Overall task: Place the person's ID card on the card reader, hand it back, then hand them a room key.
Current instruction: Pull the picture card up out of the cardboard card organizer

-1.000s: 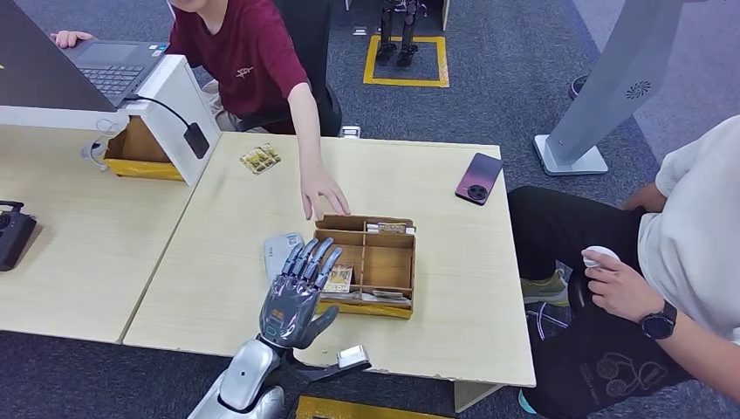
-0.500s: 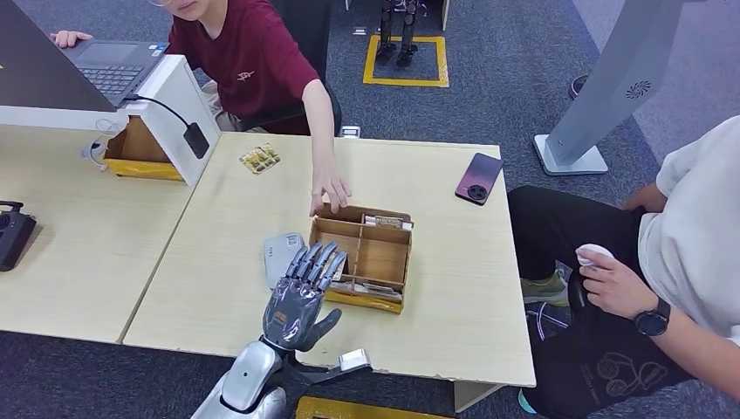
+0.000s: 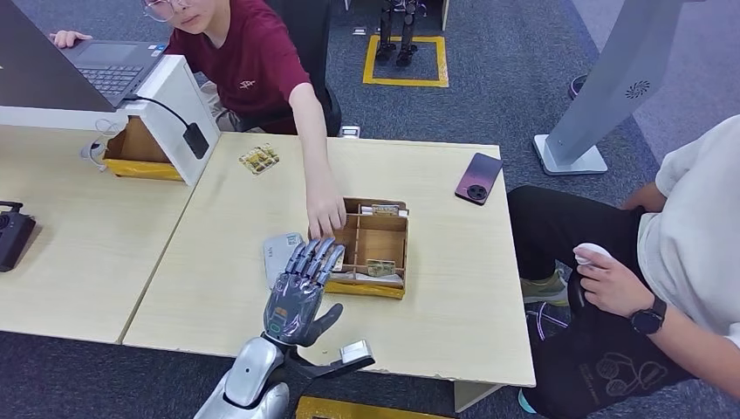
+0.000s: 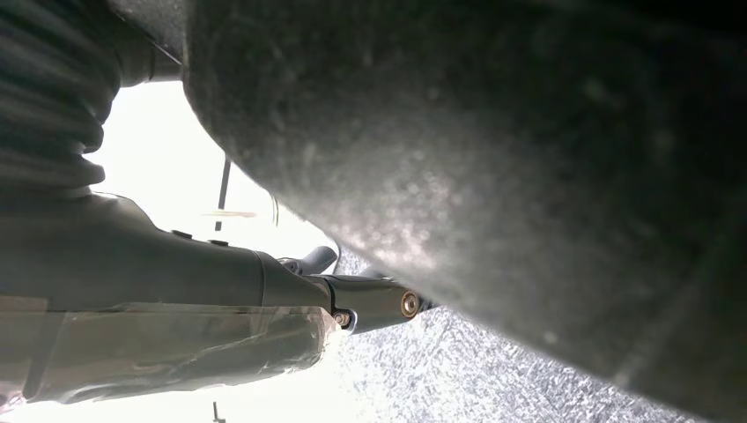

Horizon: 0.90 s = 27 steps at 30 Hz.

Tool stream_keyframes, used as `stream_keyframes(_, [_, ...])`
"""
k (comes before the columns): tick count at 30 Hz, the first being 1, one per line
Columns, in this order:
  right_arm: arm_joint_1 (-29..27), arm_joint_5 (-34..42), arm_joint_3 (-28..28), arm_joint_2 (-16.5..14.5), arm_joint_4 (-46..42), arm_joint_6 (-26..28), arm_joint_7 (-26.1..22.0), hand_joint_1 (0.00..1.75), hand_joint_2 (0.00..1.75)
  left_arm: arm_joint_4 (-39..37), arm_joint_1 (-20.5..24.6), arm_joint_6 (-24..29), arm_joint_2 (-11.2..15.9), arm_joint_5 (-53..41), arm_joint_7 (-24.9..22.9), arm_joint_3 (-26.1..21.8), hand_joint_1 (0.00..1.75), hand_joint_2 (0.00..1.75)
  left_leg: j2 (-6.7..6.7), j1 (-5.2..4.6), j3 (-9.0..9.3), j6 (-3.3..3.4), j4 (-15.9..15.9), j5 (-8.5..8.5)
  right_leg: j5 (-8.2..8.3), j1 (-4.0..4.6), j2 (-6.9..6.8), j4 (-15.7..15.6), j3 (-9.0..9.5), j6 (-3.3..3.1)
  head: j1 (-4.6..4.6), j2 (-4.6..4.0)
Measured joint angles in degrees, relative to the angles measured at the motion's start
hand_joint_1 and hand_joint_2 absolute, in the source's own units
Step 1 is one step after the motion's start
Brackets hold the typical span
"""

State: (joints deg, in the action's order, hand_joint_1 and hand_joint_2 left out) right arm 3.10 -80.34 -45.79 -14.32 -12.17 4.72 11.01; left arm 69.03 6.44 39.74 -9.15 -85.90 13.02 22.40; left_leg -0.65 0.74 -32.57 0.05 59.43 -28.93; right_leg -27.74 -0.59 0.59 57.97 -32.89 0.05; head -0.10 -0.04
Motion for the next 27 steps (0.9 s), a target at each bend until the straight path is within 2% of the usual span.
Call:
stream_keyframes(14, [0.0, 0.0, 0.0, 0.0, 0.0, 0.0, 0.0, 0.00, 1.75, -0.7, 0.0, 0.0, -1.4, 0.5, 1.5, -1.7, 0.00, 1.75, 0.00, 0.00, 0.00, 0.00, 0.0, 0.00, 0.00, 0.00, 0.00, 0.0, 0.00, 0.00, -0.01, 0.00])
stream_keyframes(27, [0.0, -0.1, 0.0, 0.0, 0.0, 0.0, 0.0, 0.00, 1.75, -1.4, 0.0, 0.0, -1.6, 0.6, 2.3, -2.2, 0.00, 1.75, 0.00, 0.00, 0.00, 0.00, 0.0, 0.00, 0.00, 0.00, 0.00, 0.0, 0.00, 0.00, -0.01, 0.01])
